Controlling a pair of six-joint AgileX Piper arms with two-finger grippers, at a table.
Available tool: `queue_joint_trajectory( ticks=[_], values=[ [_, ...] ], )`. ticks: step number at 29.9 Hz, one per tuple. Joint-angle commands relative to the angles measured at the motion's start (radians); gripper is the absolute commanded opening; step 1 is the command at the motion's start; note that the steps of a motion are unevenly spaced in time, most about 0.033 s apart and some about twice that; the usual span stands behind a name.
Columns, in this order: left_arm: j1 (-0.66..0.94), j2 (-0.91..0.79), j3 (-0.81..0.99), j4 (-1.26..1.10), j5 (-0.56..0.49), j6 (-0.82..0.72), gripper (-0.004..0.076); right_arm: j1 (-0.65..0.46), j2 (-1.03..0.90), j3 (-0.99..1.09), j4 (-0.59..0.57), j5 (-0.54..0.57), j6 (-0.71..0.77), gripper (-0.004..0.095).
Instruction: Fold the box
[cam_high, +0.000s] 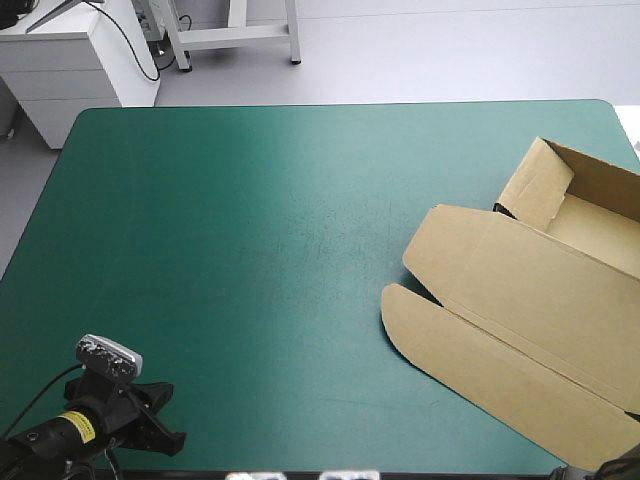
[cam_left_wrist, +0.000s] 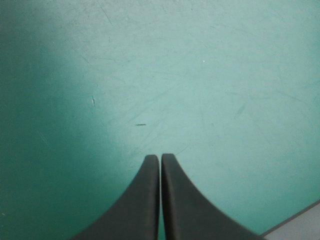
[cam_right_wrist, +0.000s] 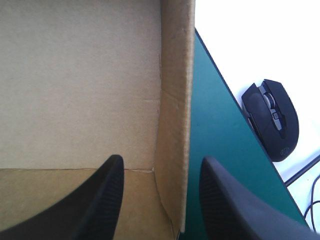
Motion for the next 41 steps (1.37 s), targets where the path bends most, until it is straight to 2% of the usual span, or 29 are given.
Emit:
queue_joint_trajectory(
  ticks=[1, 5, 8, 12, 18, 25, 31, 41],
  values=[
    [-0.003, 0.007, -0.023, -0.01, -0.052, 0.001, -0.0008, -0.007, -0.128, -0.019, 0.051, 0.019, -0.008, 0.044],
    [-0.003, 0.007, -0.023, -0.01, -0.052, 0.001, -0.0008, -0.007, -0.231, -0.019, 0.193, 0.019, -0.06, 0.0437],
    [-0.003, 0.007, -0.023, -0.01, -0.052, 0.001, -0.0008, -0.007, -0.301, -0.019, 0.277, 0.019, -0.063, 0.0399],
    [-0.003, 0.007, -0.023, -0.01, -0.052, 0.001, -0.0008, 0.032, -0.407, -0.019, 0.288, 0.019, -0.071, 0.034],
    [-0.003, 0.009, -0.023, -0.01, -0.052, 0.001, -0.0008, 0.183, -0.576, 0.063, 0.29, 0.019, -0.113, 0.0326],
    [-0.003, 0.009, -0.023, -0.01, -0.052, 0.001, -0.0008, 0.315, -0.799, 0.369, 0.292, 0.017, -0.166, 0.0326],
    [-0.003, 0.009, -0.023, -0.014, -0.051, 0.001, -0.0008, 0.326, -0.969, 0.641, 0.312, -0.03, -0.242, 0.0313],
    [-0.003, 0.009, -0.023, -0.014, -0.051, 0.001, -0.0008, 0.326, -1.161, 0.97, 0.326, -0.095, -0.272, 0.0223]
  ],
)
